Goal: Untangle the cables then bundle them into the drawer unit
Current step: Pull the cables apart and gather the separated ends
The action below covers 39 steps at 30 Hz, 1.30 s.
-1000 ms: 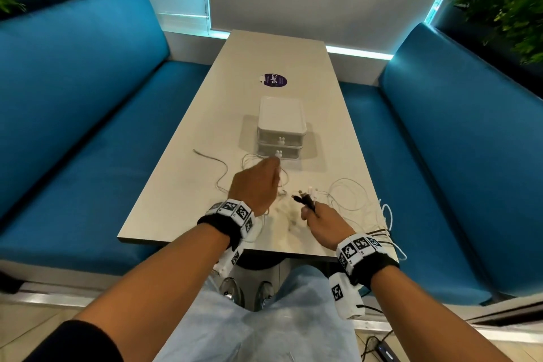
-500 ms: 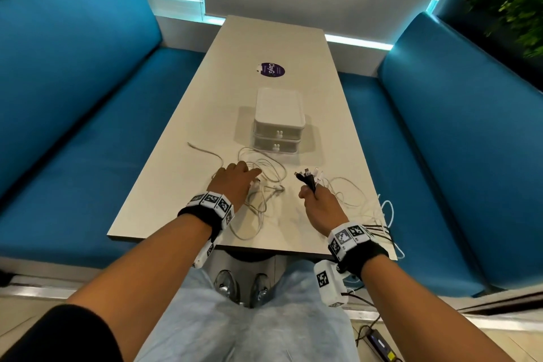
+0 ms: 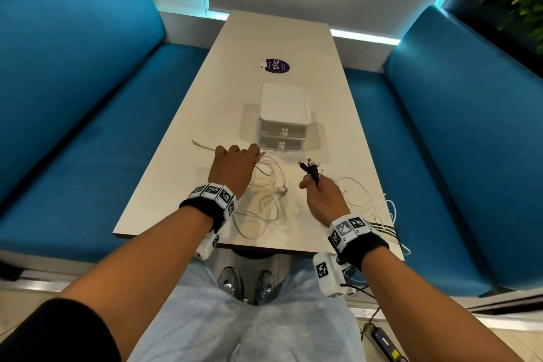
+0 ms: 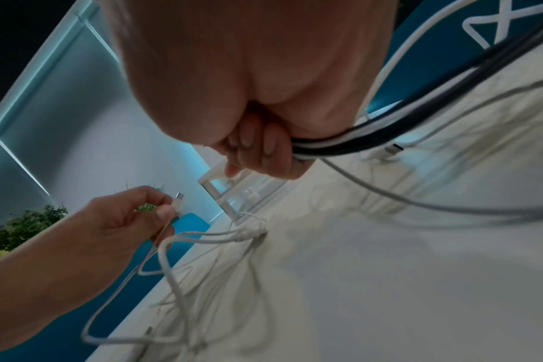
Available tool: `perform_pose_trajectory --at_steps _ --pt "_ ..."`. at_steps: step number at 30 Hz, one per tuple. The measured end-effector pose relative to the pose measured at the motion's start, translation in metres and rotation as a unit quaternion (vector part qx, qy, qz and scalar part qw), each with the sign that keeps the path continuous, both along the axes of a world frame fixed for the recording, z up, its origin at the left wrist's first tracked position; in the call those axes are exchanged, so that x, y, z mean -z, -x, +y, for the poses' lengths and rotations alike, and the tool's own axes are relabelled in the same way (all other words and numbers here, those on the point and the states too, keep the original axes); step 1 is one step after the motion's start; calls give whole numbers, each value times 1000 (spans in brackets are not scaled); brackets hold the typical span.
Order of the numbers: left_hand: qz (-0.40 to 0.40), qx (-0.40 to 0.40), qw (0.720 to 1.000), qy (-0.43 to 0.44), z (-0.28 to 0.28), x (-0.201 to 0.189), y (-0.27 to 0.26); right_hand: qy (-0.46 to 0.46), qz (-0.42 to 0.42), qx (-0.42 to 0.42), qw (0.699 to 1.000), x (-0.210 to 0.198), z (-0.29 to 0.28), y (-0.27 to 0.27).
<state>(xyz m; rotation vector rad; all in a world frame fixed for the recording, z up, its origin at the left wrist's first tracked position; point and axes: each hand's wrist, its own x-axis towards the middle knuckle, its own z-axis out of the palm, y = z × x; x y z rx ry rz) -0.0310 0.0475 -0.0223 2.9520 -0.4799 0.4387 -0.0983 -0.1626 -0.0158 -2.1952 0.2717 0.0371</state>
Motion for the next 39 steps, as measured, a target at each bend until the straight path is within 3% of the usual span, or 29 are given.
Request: perform_pose_trajectory --at_steps 7,16,22,29,35,39 --pt "25 32 996 83 -29 -20 17 -34 -25 6 999 -17 7 -3" --pt "71 77 989 106 -68 -30 51 -125 -74 12 989 -32 6 6" --pt "75 93 993 -9 -59 -6 53 -127 -90 71 985 -30 -5 3" --pt "108 112 987 41 -67 6 65 -17 -37 -17 999 -14 3 11" --pt "136 84 987 -3 -45 20 64 81 -33 54 995 -15 -38 8" --pt "141 74 987 -19 -30 29 57 97 -6 103 990 -17 -68 12"
